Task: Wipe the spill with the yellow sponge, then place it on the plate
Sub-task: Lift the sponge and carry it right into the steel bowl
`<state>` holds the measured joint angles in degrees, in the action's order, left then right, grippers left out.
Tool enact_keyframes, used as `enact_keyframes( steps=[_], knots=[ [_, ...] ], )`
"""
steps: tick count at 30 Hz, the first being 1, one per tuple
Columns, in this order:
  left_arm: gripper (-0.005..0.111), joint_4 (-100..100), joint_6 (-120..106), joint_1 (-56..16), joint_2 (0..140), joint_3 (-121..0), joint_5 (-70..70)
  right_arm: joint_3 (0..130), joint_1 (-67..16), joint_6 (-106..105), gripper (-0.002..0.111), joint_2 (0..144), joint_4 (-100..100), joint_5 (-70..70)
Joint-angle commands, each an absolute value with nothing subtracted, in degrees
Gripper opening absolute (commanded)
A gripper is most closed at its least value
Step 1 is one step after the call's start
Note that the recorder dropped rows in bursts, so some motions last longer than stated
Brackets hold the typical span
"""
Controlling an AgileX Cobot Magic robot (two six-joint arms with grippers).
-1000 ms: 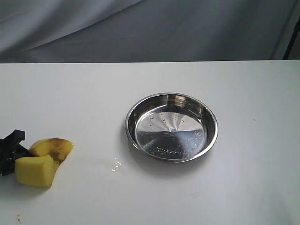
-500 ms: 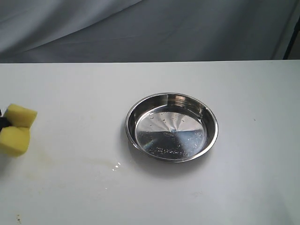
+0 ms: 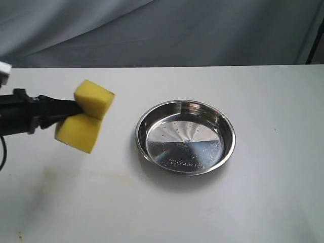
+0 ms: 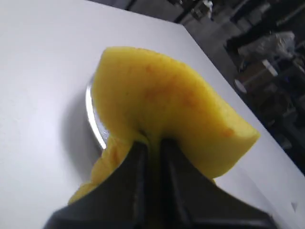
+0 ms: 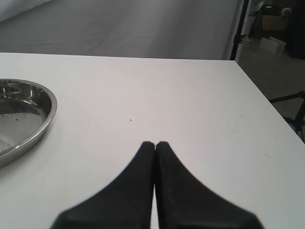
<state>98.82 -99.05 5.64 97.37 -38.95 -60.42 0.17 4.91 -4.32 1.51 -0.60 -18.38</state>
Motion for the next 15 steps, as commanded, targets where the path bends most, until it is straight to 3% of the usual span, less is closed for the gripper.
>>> enact_keyframes(
  steps=[1, 8, 15],
  knots=[
    [0.000, 99.95, -101.82, -4.93, 96.84, -41.18, -53.22, 0.00, 5.16, -4.26, 0.000, 1.18, 0.00, -18.28],
    [0.000, 99.95, -103.91, -26.44, 100.86, -55.19, -28.46, 0.00, 5.16, -4.26, 0.000, 1.18, 0.00, -18.28],
    [0.002, 99.95, -103.91, -30.94, 115.13, -68.40, -21.41, 0.00, 5.16, -4.26, 0.000, 1.18, 0.00, -18.28]
  ],
)
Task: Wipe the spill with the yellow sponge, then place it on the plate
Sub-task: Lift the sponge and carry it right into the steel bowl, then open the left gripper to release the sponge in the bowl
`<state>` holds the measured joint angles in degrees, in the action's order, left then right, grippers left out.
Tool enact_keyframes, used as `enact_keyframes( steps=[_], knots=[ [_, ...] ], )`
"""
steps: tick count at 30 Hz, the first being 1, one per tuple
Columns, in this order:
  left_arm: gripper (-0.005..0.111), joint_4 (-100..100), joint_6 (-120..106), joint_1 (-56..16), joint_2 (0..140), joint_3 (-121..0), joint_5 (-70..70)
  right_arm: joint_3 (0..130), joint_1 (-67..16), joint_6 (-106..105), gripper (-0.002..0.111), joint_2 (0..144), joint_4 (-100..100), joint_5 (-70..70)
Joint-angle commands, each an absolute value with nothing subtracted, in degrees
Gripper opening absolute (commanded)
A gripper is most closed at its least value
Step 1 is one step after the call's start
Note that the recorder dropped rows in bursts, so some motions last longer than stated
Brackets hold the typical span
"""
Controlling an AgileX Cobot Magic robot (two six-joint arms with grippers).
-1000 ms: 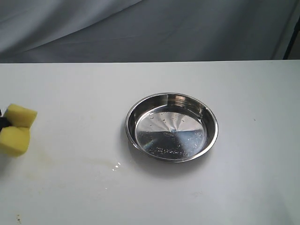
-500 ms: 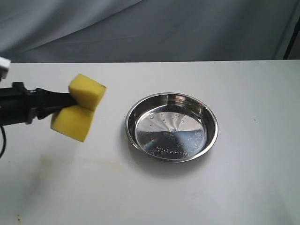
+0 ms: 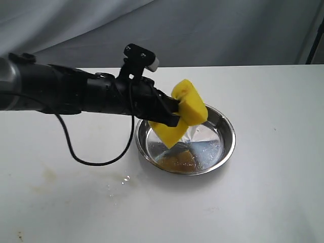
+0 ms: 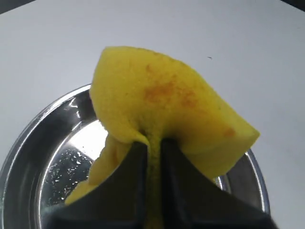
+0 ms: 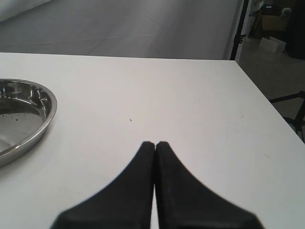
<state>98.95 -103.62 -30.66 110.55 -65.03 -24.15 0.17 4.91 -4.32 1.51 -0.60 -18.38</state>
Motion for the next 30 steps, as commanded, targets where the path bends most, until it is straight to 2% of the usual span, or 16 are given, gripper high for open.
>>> enact_keyframes(
  steps=[1, 3, 4, 6, 8, 9, 18, 24, 30],
  knots=[
    [0.006, 99.95, -103.91, -30.94, 116.45, -68.84, -19.53, 0.00, 5.16, -4.26, 0.000, 1.18, 0.00, -18.28],
    [0.022, 99.95, -104.23, -30.94, 117.79, -68.99, -18.28, 0.00, 5.16, -4.26, 0.000, 1.18, 0.00, -18.28],
    [0.036, 99.95, -104.23, -30.94, 118.07, -68.99, -18.45, 0.00, 5.16, -4.26, 0.000, 1.18, 0.00, -18.28],
    [0.075, 99.95, -103.42, -30.94, 118.07, -68.99, -19.10, 0.00, 5.16, -4.26, 0.000, 1.18, 0.00, -18.28],
    [0.098, 99.95, -103.42, -30.94, 118.07, -68.99, -20.85, 0.00, 5.16, -4.26, 0.000, 1.18, 0.00, -18.28],
    [0.105, 99.95, -103.42, -30.94, 118.07, -68.99, -21.20, 0.00, 5.16, -4.26, 0.000, 1.18, 0.00, -18.28],
    [0.104, 98.02, -99.59, -30.94, 111.77, -68.99, -21.70, 0.00, 5.16, -4.26, 0.000, 1.18, 0.00, -18.28],
    [0.104, 87.47, -91.86, -30.84, 101.39, -67.22, -14.74, 0.00, 5.16, -4.26, 0.000, 1.18, 0.00, -18.28],
    [0.104, 82.50, -90.42, -30.62, 89.20, -60.45, -6.57, 0.00, 5.16, -4.26, 0.000, 1.18, 0.00, -18.28]
  ],
)
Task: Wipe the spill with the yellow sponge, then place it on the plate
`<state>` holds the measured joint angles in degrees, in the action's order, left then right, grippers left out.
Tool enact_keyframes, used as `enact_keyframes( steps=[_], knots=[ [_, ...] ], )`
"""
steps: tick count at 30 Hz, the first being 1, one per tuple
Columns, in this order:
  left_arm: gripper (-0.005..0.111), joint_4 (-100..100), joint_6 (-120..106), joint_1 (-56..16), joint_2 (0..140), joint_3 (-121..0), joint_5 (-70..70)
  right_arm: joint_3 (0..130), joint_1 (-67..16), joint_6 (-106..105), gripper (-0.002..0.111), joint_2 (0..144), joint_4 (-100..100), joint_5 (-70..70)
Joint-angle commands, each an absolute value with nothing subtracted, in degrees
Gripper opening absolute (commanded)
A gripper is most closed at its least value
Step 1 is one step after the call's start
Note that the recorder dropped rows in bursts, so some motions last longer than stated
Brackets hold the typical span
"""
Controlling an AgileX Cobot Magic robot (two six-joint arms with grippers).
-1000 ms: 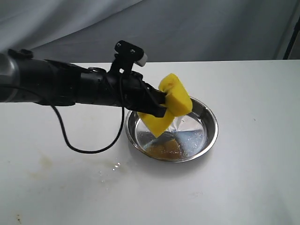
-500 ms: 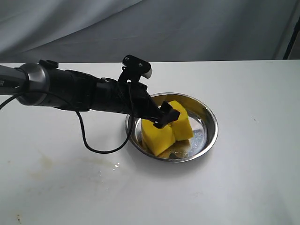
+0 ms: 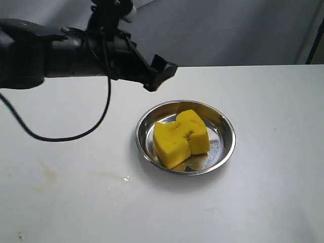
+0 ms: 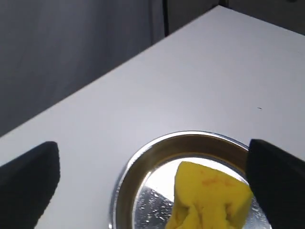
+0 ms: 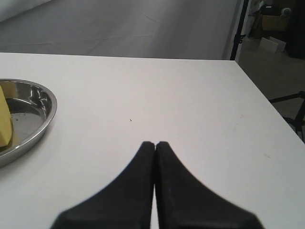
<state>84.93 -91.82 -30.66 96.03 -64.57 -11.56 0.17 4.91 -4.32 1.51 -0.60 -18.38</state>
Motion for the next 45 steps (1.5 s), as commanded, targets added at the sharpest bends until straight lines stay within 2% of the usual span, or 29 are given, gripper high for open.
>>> enact_keyframes(
  steps=[1, 8, 13, 15, 19, 23, 27, 28, 45],
  knots=[
    [0.104, 81.75, -90.42, -30.62, 87.19, -58.86, -4.34, 0.00, 5.16, -4.26, 0.000, 1.18, 0.00, -18.28],
    [0.104, 82.28, -90.16, -30.62, 75.84, -46.69, 13.93, 0.00, 5.16, -4.26, 0.000, 1.18, 0.00, -18.28],
    [0.104, 82.53, -89.78, -30.62, 69.69, -38.84, 17.87, 0.00, 5.16, -4.26, 0.000, 1.18, 0.00, -18.28],
    [0.100, 82.42, -88.39, -30.62, 67.22, -36.40, 18.97, 0.00, 5.16, -4.26, 0.000, 1.18, 0.00, -18.28],
    [0.072, 79.47, -81.75, -30.62, 62.48, -34.21, 20.77, 0.00, 5.16, -4.26, 0.000, 1.18, 0.00, -18.28],
    [0.035, 78.72, -80.96, -30.62, 56.91, -32.34, 18.86, 0.00, 5.16, -4.26, 0.000, 1.18, 0.00, -18.28],
    [0.004, 78.72, -79.51, -30.62, 51.74, -30.93, 17.62, 0.00, 5.16, -4.26, 0.000, 1.18, 0.00, -18.28],
    [0.000, 78.72, -79.16, -30.62, 50.25, -30.63, 17.62, 0.00, 5.16, -4.26, 0.000, 1.18, 0.00, -18.28],
    [0.001, 78.58, -68.58, -30.62, 20.65, -17.59, 18.05, 0.00, 5.16, -4.26, 0.000, 1.18, 0.00, -18.28]
  ],
)
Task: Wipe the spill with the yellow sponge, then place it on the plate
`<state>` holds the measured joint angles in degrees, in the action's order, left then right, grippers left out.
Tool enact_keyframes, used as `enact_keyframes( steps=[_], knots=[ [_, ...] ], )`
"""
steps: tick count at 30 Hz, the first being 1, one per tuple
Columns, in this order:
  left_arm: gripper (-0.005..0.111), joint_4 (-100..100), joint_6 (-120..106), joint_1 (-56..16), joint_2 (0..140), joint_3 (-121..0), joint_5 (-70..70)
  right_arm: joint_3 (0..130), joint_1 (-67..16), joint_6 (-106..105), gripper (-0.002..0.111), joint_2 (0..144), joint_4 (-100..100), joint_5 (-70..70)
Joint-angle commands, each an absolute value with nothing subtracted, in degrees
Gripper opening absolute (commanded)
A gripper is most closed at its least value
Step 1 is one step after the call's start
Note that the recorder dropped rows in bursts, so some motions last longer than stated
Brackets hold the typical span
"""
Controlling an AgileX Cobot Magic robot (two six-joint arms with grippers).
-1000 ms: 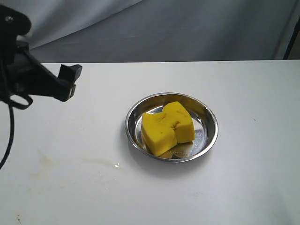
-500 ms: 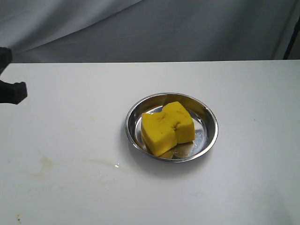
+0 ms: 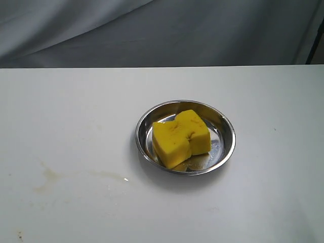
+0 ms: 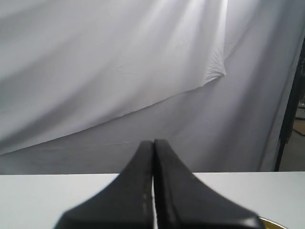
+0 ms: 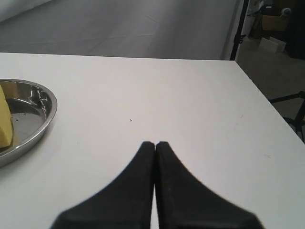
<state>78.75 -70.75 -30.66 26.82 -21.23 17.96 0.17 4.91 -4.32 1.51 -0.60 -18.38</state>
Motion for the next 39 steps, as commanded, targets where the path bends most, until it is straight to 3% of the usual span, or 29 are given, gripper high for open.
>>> enact_keyframes(
  steps=[1, 17, 39],
  knots=[
    [0.001, 78.58, -68.01, -30.62, 19.22, -16.35, 18.05, 0.00, 5.16, -4.26, 0.000, 1.18, 0.00, -18.28],
    [0.001, 78.58, -65.47, -30.62, 0.14, -2.55, 18.05, 0.00, 5.16, -4.26, 0.000, 1.18, 0.00, -18.28],
    [0.001, 78.58, -66.62, -30.62, 0.00, -2.31, 18.05, 0.00, 5.16, -4.26, 0.000, 1.18, 0.00, -18.28]
  ],
)
